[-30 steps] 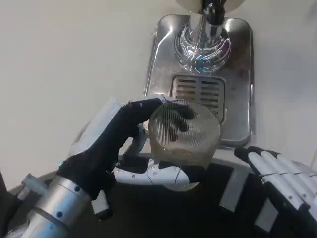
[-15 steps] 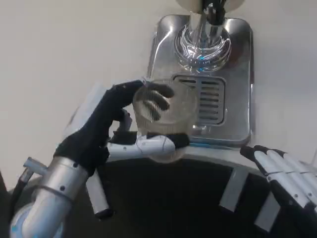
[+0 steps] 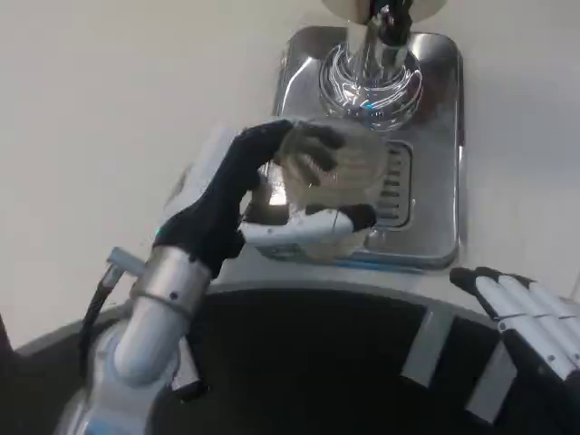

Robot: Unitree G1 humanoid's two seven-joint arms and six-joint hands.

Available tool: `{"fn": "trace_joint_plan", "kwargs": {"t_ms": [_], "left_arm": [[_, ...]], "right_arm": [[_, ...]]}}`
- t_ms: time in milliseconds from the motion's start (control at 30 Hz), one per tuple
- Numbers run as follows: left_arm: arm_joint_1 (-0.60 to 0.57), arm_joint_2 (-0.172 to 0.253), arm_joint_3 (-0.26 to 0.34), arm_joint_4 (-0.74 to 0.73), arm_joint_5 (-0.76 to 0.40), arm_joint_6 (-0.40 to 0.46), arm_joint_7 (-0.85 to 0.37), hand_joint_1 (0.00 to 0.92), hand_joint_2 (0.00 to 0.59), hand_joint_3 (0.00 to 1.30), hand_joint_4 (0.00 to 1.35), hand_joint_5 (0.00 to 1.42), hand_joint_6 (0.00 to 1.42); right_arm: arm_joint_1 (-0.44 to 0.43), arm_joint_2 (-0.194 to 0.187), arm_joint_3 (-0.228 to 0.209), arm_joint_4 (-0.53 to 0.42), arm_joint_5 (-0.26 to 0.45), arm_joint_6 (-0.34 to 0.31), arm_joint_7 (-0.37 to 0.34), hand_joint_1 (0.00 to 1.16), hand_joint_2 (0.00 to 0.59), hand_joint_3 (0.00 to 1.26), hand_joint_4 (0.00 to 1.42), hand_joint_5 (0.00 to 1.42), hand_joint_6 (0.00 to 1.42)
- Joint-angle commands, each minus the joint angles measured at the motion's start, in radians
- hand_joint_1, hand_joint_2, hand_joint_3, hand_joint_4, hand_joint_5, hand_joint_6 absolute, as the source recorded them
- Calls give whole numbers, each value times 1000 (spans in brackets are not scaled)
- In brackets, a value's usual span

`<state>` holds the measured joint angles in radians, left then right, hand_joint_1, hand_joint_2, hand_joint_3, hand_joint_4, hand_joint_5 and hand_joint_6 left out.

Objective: Grasp the cup under the faucet to collect the drink, then remove the cup.

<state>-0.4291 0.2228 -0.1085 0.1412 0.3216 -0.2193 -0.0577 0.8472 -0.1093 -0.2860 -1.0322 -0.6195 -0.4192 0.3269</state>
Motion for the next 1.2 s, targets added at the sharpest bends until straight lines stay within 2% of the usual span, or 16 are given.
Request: {"fn": "trace_joint_plan", "kwargs": {"t_ms": [33,267,900,1033,1200], "left_arm": [[-57,-11,-11,85,11,-62,41,696,115,1049,1219,1334,1424],[-124,-24,-20,213,18,-102,78,697,115,1056,1219,1334,1424],[-307,-56,-19,523,25,-196,185,708,112,1059,1219,1333,1424],[-357,-82,-17,625,23,-222,241,709,112,1051,1205,1333,1424],[-387,-91,-17,692,16,-254,261,720,110,1056,1204,1320,1424]], "right_arm": [[17,2,1,-15,11,7,2,614,342,66,53,49,92],[13,14,2,-15,7,2,6,617,348,66,54,51,94],[-6,12,-3,-15,10,31,13,625,351,75,64,62,95],[-17,7,10,-15,7,45,20,619,357,76,64,70,95],[-35,-10,6,-15,12,65,28,614,360,76,64,73,95]]}}
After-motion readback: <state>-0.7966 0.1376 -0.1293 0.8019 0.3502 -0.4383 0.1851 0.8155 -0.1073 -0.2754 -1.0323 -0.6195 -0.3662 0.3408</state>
